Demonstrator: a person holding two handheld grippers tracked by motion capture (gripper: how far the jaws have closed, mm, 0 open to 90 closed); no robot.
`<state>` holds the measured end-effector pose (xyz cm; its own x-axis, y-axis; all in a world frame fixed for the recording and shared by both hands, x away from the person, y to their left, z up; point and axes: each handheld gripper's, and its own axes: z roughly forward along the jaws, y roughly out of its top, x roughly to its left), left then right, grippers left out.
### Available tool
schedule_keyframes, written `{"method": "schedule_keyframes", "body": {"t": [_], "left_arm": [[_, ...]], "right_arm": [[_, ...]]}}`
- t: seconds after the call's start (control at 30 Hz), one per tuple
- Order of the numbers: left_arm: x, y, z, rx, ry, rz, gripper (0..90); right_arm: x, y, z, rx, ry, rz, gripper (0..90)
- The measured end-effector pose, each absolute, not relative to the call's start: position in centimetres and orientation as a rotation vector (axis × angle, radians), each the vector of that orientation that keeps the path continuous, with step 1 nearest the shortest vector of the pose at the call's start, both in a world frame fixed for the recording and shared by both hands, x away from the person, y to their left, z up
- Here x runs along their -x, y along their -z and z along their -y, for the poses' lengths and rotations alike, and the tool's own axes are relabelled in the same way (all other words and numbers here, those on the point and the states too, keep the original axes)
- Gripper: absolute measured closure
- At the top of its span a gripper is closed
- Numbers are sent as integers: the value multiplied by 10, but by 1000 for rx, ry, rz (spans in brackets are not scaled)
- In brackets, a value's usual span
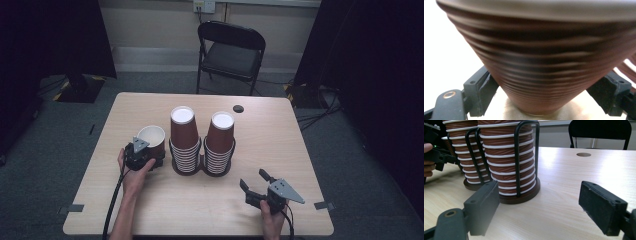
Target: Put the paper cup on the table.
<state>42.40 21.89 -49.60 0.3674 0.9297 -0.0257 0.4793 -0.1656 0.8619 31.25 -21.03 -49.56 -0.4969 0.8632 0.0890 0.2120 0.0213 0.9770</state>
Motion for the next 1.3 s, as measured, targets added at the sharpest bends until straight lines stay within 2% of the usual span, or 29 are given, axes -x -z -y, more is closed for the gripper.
{"method": "schedule_keyframes", "body": {"t": [0.33,0.67,1.3], "left_arm": [[-406,494,-229,-1679,-675,-1234,155],[-384,488,-236,-1641,-655,-1192,157],[-329,479,-225,-1583,-623,-1067,154]], "right_arm": [[-312,496,211,-1098,-1513,-1746,159],[-312,496,211,-1099,-1512,-1743,159],[-312,496,211,-1099,-1518,-1748,159]]}}
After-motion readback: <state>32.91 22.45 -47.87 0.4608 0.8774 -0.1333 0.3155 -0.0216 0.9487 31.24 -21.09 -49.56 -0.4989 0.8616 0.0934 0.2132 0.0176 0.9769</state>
